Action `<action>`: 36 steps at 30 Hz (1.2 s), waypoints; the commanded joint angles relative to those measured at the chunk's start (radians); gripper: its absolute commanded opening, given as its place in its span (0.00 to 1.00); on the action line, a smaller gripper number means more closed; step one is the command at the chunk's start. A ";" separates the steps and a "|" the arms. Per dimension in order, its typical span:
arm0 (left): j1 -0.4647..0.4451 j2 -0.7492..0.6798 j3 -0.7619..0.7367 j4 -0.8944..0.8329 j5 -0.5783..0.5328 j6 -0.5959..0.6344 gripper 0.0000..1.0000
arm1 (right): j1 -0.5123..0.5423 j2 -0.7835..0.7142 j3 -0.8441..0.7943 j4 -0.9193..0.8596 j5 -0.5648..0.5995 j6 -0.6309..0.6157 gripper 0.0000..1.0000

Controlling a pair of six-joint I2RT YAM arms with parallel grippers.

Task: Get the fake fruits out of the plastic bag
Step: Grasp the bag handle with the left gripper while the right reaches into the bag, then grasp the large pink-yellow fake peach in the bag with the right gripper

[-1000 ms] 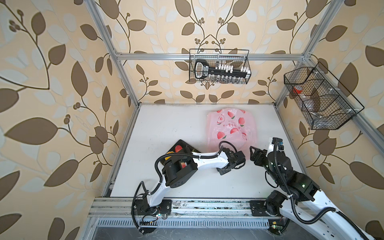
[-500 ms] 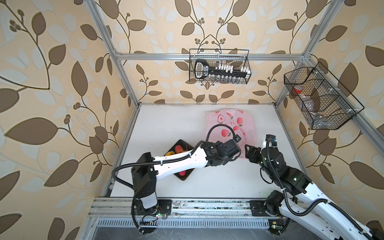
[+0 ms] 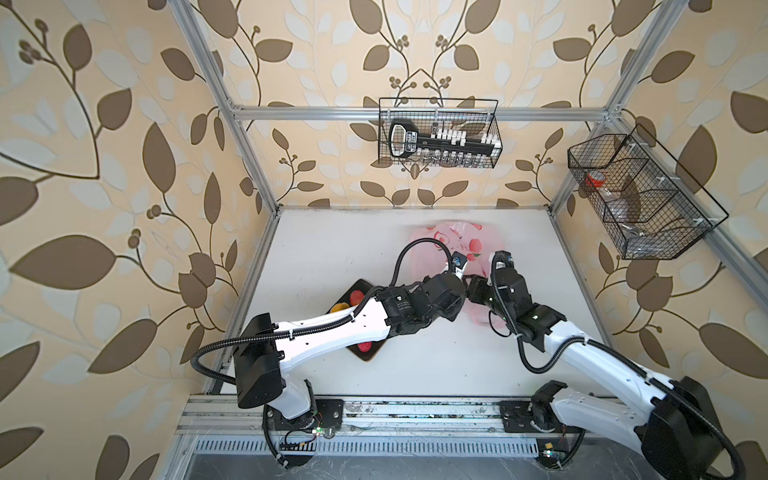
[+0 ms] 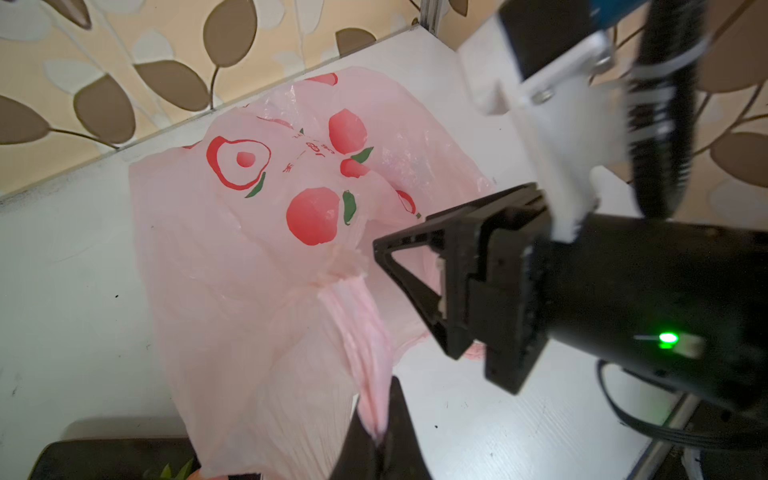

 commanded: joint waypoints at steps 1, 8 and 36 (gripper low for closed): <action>0.011 -0.020 -0.009 0.066 -0.001 -0.066 0.00 | -0.003 0.062 -0.037 0.160 -0.061 0.002 0.48; 0.012 -0.049 -0.025 0.117 0.024 -0.117 0.00 | -0.040 0.252 -0.051 0.367 -0.073 0.071 0.46; 0.008 -0.158 -0.125 0.038 0.321 -0.109 0.00 | -0.317 0.622 0.216 0.286 0.126 0.041 0.87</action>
